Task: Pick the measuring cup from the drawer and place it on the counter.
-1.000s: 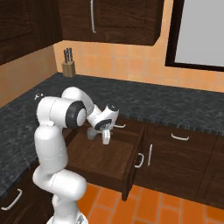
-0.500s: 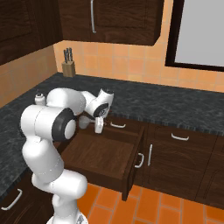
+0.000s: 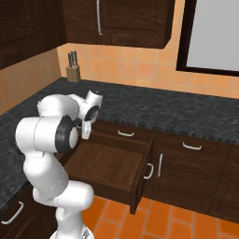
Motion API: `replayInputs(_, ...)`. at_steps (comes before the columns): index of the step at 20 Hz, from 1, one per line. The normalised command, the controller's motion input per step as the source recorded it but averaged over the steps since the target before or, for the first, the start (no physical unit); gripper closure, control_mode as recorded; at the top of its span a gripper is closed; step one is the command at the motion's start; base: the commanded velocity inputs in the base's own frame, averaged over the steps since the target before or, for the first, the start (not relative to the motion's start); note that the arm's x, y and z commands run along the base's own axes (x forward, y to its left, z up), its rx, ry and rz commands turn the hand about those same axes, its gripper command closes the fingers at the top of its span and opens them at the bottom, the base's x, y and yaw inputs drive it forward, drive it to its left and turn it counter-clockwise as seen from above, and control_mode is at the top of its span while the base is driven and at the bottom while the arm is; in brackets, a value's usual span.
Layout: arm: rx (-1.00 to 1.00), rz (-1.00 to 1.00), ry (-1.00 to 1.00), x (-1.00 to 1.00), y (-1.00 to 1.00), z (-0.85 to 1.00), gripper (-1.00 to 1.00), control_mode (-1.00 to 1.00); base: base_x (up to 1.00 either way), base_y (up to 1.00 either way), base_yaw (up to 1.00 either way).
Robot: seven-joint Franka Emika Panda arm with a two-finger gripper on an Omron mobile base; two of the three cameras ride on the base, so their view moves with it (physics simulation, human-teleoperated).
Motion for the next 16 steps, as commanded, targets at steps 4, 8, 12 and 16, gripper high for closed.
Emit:
replayInputs(4,0.0,0.01,0.01,0.01,1.0,0.03,1.0,-1.0,0.0,0.0,0.0)
replayInputs(8,0.01,0.01,0.0,0.0,1.0,-0.01,1.0,-1.0,0.0,0.0,0.0)
replayInputs(12,0.0,0.01,0.0,0.0,1.0,-0.02,1.0,-1.0,0.0,0.0,0.0)
replayInputs(16,0.0,0.0,0.0,-0.05,1.0,-0.14,1.0,-1.0,0.0,0.0,0.0)
